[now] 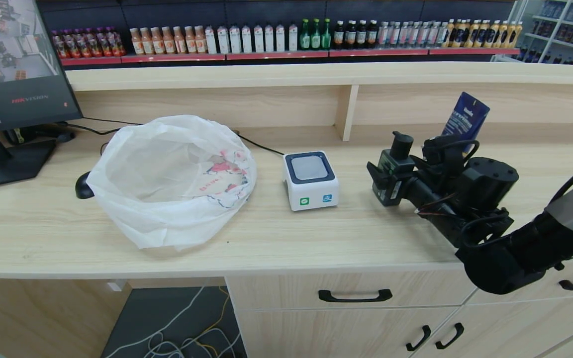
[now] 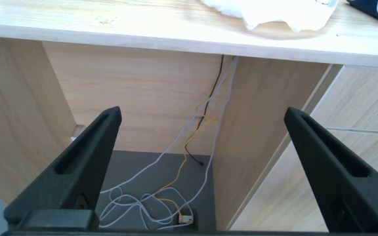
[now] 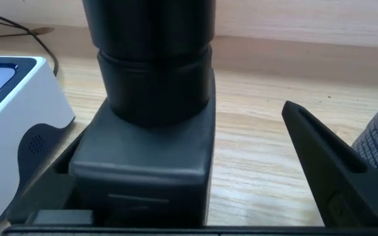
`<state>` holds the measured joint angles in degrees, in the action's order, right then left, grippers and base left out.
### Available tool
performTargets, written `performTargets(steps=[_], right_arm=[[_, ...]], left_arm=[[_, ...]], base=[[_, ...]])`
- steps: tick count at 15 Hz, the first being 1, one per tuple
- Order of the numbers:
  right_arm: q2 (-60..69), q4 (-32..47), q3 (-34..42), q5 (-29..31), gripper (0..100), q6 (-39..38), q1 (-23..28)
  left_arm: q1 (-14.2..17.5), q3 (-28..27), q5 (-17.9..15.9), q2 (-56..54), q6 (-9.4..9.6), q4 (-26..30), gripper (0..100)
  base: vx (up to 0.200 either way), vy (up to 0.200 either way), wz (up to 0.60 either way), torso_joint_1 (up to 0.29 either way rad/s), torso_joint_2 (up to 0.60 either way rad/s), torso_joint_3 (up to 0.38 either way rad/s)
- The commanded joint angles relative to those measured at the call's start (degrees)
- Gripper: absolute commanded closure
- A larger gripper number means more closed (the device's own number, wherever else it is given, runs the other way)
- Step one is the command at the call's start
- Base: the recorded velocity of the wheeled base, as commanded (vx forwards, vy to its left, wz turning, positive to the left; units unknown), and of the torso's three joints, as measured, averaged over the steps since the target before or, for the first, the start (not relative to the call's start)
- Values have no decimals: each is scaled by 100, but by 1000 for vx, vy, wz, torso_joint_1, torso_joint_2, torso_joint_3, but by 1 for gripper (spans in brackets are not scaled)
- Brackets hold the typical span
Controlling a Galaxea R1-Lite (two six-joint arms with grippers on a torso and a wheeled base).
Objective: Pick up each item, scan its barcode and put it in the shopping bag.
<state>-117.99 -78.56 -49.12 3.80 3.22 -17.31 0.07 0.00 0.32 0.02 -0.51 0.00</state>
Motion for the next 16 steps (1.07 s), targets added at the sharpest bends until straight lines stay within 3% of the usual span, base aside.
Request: performTargets(steps=[1,6,7,16], right_arm=[[-13,-2,-1,6,0,-58,0],[-22,-11,34,15,0,-85,0],[-22,-11,34,15,100,-85,0],[136,-11,86,24,100,-85,-9]], left_arm=[[1,0,3,-2,-2,0,0],[1,0,3,-2,-2,0,0],[1,0,3,-2,-2,0,0],[1,0,3,-2,-2,0,0]], base=[[0,0,0,0,0,0],[0,0,0,0,0,0],[0,0,0,0,0,0],[0,0,0,0,0,0]])
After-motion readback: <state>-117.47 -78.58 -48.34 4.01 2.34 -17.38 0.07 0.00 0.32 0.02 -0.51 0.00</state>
